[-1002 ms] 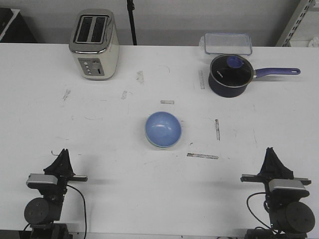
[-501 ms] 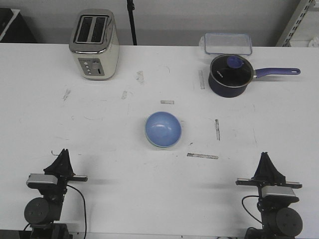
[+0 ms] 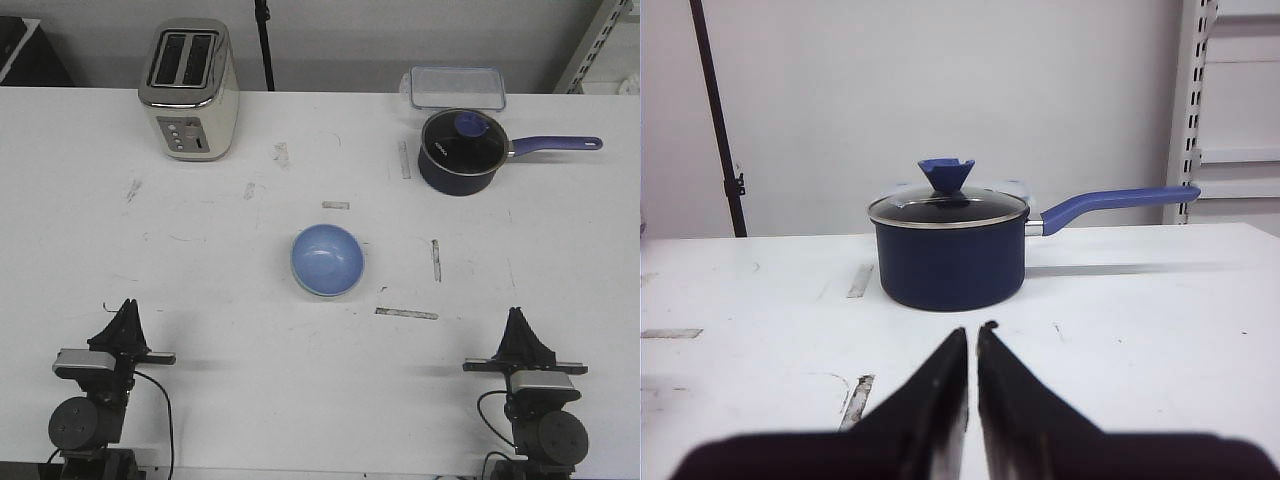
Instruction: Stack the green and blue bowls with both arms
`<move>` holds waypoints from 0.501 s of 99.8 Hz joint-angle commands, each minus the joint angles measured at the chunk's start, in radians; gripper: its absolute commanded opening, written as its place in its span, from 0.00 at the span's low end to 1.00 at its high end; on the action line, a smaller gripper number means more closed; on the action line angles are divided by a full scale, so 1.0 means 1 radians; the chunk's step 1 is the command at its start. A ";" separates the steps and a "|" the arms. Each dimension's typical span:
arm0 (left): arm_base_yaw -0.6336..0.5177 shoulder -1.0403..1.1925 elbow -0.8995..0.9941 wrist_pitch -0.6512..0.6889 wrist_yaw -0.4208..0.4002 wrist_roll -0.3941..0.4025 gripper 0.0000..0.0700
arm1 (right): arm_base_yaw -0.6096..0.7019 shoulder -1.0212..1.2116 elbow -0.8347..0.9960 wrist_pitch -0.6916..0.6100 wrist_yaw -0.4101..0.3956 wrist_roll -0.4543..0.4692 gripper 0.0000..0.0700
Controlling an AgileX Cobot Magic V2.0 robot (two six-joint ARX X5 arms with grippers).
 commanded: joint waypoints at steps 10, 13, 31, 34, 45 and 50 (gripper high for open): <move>0.002 -0.002 -0.022 0.015 0.000 0.008 0.00 | 0.003 0.000 -0.003 0.014 0.003 0.013 0.01; 0.002 -0.002 -0.022 0.015 0.000 0.008 0.00 | 0.003 0.000 -0.003 0.014 0.003 0.013 0.01; 0.002 -0.002 -0.022 0.015 0.000 0.008 0.00 | 0.003 0.000 -0.003 0.013 0.003 0.013 0.01; 0.002 -0.002 -0.022 0.015 0.000 0.008 0.00 | 0.003 0.000 -0.003 0.013 0.003 0.013 0.01; 0.002 -0.002 -0.022 0.015 0.000 0.008 0.00 | 0.003 0.000 -0.003 0.013 0.003 0.013 0.01; 0.002 -0.002 -0.022 0.015 0.000 0.008 0.00 | 0.003 0.000 -0.003 0.013 0.003 0.012 0.01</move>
